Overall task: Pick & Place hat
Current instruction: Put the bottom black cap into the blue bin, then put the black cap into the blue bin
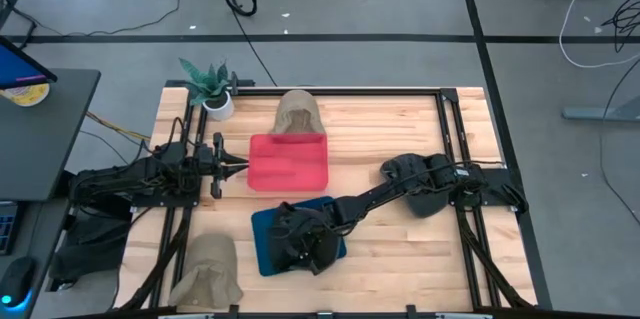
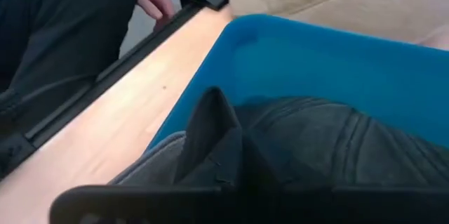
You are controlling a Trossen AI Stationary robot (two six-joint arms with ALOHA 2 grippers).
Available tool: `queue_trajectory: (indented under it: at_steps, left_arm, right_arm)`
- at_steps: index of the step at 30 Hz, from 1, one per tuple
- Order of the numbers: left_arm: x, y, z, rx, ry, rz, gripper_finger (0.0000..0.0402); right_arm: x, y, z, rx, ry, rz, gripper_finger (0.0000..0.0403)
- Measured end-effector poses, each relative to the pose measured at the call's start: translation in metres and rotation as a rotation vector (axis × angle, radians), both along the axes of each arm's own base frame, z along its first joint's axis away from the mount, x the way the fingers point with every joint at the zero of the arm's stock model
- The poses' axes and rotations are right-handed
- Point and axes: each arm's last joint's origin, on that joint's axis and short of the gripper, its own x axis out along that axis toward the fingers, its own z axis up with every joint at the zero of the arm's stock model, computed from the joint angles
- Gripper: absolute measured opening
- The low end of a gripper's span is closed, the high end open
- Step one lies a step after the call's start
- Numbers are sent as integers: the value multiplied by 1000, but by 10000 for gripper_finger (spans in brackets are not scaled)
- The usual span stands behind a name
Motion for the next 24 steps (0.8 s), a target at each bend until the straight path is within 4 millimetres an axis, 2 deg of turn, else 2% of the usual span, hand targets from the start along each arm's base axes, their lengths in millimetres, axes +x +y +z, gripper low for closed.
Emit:
queue_trajectory:
  at_steps: [4,7,15,20,24]
  left_arm:
    - [0,0,0,0,0,0,58]
    - [0,0,0,0,0,0,58]
    - [0,0,0,0,2,0,58]
    - [0,0,0,0,1,0,58]
    - [0,0,0,0,2,0,58]
  right_arm:
    - [-2,4,9,11,-14,-1,31]
    - [-6,6,26,-2,-27,-17,47]
    - [-31,21,81,-75,-60,-88,137]
    - [-58,27,100,-154,76,-170,183]
    - [-79,26,108,-234,192,-313,196]
